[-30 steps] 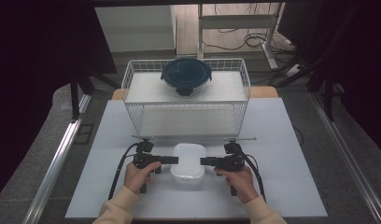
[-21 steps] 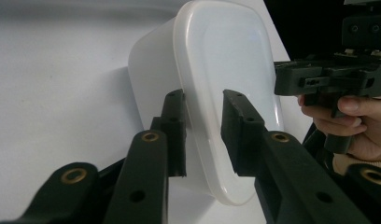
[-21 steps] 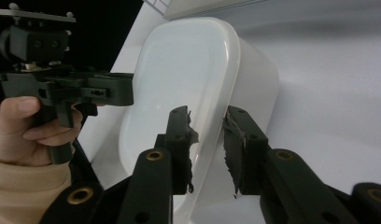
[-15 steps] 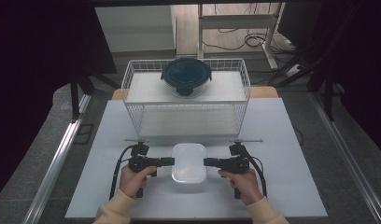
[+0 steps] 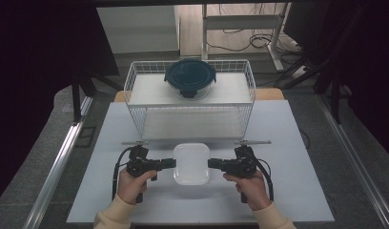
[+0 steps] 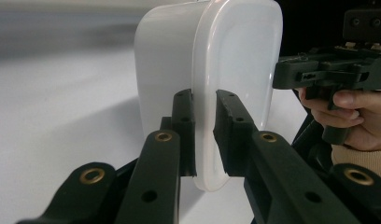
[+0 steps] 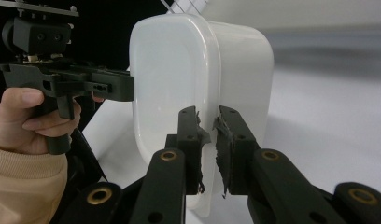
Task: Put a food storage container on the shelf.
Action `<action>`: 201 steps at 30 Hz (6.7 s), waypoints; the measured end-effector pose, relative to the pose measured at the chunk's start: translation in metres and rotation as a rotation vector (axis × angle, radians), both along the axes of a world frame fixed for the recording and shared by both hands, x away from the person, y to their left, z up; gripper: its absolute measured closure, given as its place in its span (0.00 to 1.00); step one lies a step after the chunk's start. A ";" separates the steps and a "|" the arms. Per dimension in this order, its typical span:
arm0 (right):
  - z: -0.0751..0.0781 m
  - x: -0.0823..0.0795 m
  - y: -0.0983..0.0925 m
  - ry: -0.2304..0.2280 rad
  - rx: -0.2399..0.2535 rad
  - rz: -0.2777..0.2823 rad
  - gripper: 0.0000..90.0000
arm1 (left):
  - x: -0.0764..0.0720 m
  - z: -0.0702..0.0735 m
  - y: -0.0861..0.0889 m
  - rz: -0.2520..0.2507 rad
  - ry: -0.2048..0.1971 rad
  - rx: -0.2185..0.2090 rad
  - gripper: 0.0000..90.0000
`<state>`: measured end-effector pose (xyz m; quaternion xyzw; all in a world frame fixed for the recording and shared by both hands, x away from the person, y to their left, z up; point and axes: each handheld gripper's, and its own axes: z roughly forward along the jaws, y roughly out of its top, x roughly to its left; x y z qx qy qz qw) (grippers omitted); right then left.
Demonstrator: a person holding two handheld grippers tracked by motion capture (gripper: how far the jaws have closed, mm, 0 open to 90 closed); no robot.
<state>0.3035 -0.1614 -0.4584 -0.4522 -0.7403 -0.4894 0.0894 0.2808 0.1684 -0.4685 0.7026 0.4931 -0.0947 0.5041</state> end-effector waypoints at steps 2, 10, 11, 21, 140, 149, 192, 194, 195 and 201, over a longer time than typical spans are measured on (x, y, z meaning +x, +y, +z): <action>0.006 -0.001 0.000 -0.023 0.000 0.007 0.88 | -0.002 0.006 0.000 0.000 -0.017 0.000 0.88; 0.024 -0.001 0.001 -0.090 -0.017 0.016 0.88 | -0.002 0.025 -0.001 0.013 -0.075 0.019 0.88; 0.027 0.000 0.001 -0.095 -0.015 0.016 0.88 | -0.002 0.027 -0.001 0.014 -0.082 0.019 0.88; 0.062 0.007 0.006 -0.166 -0.024 0.024 0.88 | 0.004 0.063 0.003 0.022 -0.134 0.013 0.88; 0.219 0.180 -0.001 -0.191 0.021 -0.061 0.31 | 0.172 0.219 0.029 0.108 -0.165 -0.015 0.29; 0.206 0.144 -0.006 -0.288 -0.020 -0.009 0.29 | 0.131 0.204 0.036 0.126 -0.244 0.063 0.27; -0.004 0.005 -0.071 -0.240 -0.278 -0.010 0.28 | -0.016 -0.012 0.051 0.118 -0.187 0.298 0.25; -0.009 0.005 -0.072 -0.229 -0.290 -0.012 0.28 | -0.016 -0.016 0.052 0.122 -0.188 0.323 0.25; -0.011 0.005 -0.073 -0.227 -0.298 -0.013 0.28 | -0.016 -0.018 0.052 0.123 -0.185 0.329 0.25; -0.014 0.004 -0.071 -0.238 -0.307 -0.016 0.28 | -0.017 -0.019 0.052 0.127 -0.191 0.347 0.25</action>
